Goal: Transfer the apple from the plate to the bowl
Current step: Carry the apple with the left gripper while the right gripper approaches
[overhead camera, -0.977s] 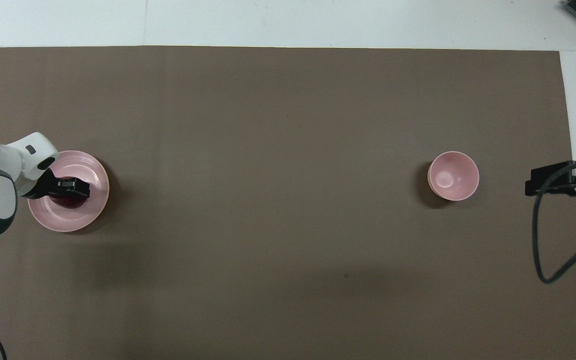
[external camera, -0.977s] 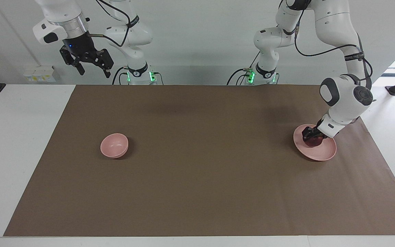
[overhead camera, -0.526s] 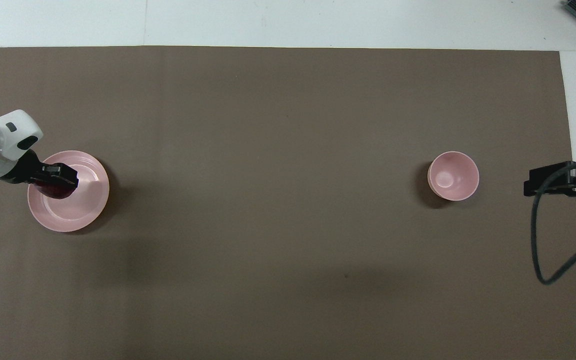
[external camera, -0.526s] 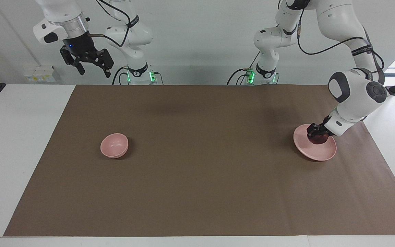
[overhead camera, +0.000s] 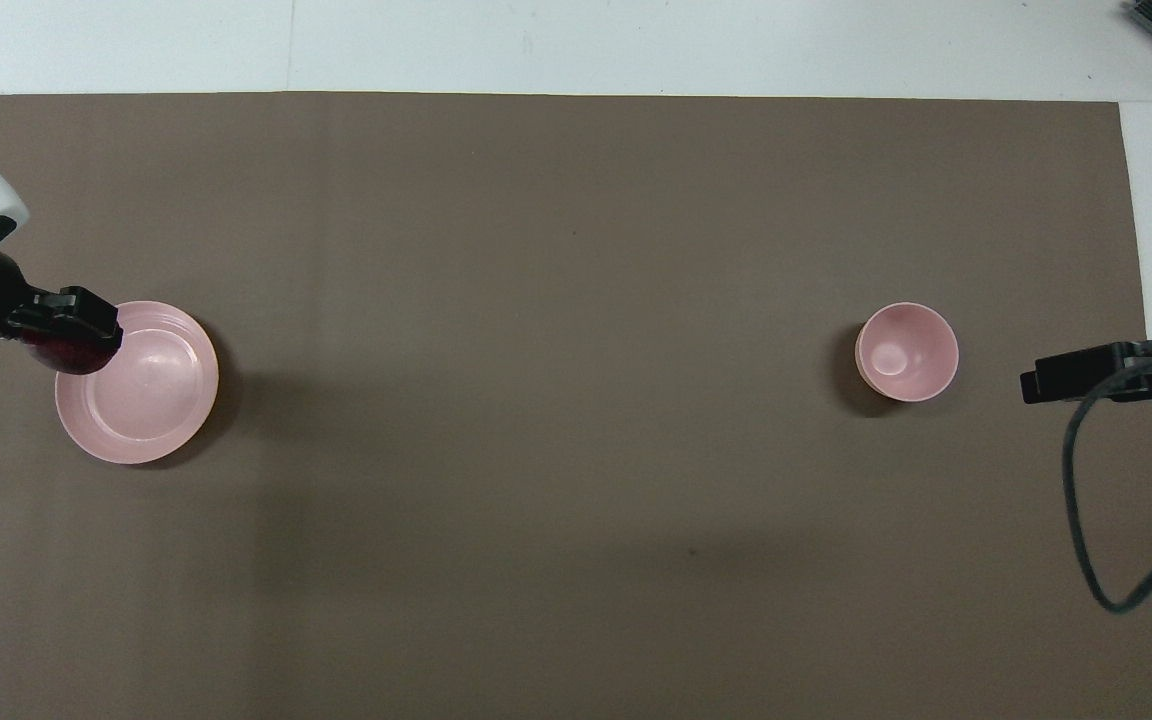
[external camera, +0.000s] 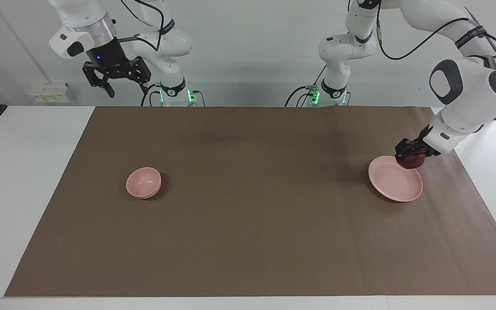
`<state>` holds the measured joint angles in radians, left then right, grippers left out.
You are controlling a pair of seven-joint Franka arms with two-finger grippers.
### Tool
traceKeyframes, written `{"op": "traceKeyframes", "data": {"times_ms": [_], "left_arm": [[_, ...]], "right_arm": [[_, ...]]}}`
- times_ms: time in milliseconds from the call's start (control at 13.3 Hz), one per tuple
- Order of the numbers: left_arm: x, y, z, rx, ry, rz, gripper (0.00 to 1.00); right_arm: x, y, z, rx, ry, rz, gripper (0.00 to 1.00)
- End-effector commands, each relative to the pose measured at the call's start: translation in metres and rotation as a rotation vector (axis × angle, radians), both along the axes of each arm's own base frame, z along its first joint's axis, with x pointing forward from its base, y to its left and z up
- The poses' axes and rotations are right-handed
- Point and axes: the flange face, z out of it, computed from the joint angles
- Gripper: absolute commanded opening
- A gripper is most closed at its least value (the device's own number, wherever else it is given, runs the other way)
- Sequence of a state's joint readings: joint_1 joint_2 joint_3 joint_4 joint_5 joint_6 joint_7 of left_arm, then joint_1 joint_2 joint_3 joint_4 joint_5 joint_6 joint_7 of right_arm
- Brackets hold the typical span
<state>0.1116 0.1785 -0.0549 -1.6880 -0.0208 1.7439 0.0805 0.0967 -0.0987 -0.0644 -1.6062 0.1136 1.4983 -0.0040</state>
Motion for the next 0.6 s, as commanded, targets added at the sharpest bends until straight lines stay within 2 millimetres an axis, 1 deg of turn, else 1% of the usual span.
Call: {"op": "traceKeyframes", "data": {"times_ms": [0,75,150,226,301,376,451,526], "left_arm": [[0.0,-0.016,0.003,0.0,0.008,0.109,0.0],[0.0,-0.026,0.004,-0.002,0.009,0.138,0.0],[0.0,-0.039,0.002,0.002,0.015,0.159,0.0],[-0.001,-0.06,0.002,0.012,0.016,0.204,0.0],[-0.002,-0.076,0.004,0.019,0.014,0.247,0.0],[-0.005,-0.088,0.001,0.027,0.022,0.273,0.0],[-0.005,-0.101,0.003,0.033,0.018,0.328,0.0],[-0.008,-0.124,0.003,0.037,0.016,0.361,0.0]], "right_arm": [[0.006,0.001,-0.032,0.11,-0.027,0.015,1.0],[0.009,0.007,-0.044,0.175,-0.024,0.038,1.0],[0.017,0.008,-0.059,0.233,-0.049,0.048,1.0],[0.022,0.01,-0.078,0.267,-0.064,0.051,1.0],[0.028,0.017,-0.093,0.324,-0.065,0.039,1.0],[0.032,0.023,-0.105,0.359,-0.048,0.031,1.0],[0.038,0.028,-0.114,0.421,-0.042,0.009,1.0],[0.039,0.034,-0.126,0.506,-0.027,-0.016,1.0]]}}
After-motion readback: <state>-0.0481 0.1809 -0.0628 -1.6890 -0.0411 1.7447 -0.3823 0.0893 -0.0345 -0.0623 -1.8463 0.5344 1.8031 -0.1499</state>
